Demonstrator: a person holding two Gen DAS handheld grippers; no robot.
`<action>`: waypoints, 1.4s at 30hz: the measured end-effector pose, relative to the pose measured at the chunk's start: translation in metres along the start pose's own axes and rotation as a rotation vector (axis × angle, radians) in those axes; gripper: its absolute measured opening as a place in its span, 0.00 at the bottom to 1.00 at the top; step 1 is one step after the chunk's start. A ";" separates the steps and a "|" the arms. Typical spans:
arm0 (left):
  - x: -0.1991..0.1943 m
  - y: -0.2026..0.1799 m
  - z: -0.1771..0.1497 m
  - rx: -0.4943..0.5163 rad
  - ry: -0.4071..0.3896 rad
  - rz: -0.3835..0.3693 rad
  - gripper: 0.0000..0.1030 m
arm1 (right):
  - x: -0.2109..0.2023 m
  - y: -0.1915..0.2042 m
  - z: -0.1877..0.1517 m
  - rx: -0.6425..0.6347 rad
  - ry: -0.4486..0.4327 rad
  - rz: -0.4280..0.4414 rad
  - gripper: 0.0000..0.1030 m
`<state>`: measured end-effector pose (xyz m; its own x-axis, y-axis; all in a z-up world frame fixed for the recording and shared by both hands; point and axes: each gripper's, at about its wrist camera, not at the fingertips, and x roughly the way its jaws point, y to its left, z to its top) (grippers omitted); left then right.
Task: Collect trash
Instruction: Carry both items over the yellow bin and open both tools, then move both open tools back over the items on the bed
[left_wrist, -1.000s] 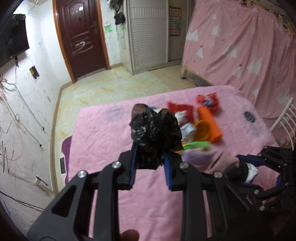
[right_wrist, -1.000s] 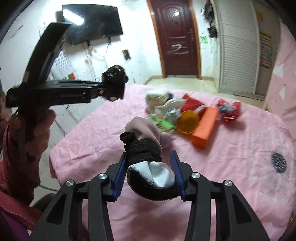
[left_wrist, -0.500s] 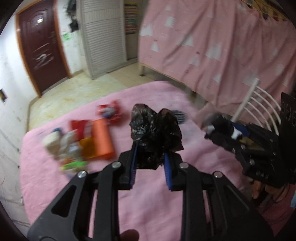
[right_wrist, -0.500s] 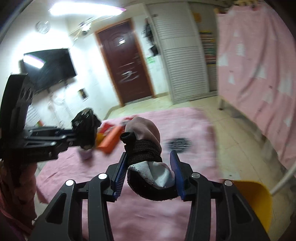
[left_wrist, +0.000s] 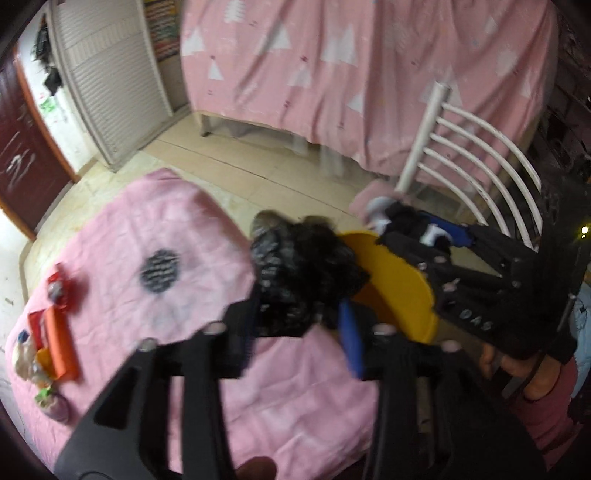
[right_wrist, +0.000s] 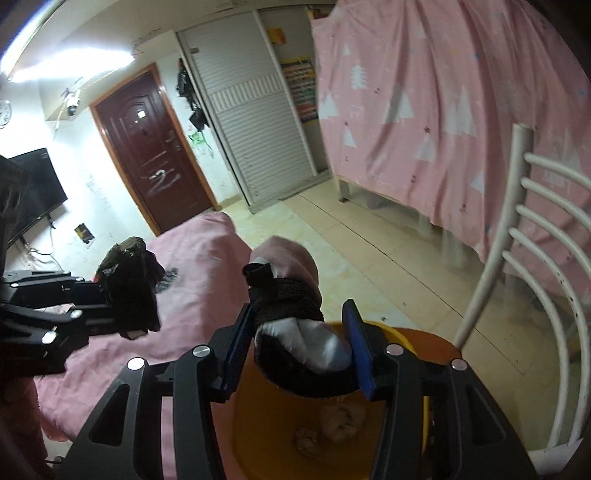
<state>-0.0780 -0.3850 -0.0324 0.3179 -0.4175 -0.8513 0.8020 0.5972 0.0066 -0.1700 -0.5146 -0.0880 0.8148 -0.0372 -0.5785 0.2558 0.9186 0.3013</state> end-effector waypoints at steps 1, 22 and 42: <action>0.003 -0.007 0.002 0.012 0.002 -0.003 0.60 | 0.002 -0.003 -0.002 0.004 0.006 -0.005 0.44; -0.029 0.040 -0.012 -0.083 -0.056 -0.010 0.65 | 0.005 0.034 0.008 -0.029 0.022 0.021 0.57; -0.099 0.228 -0.097 -0.380 -0.135 0.186 0.65 | 0.062 0.222 0.018 -0.290 0.111 0.189 0.57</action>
<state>0.0241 -0.1410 0.0025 0.5225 -0.3501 -0.7774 0.4905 0.8693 -0.0617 -0.0531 -0.3198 -0.0433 0.7679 0.1721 -0.6170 -0.0652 0.9792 0.1921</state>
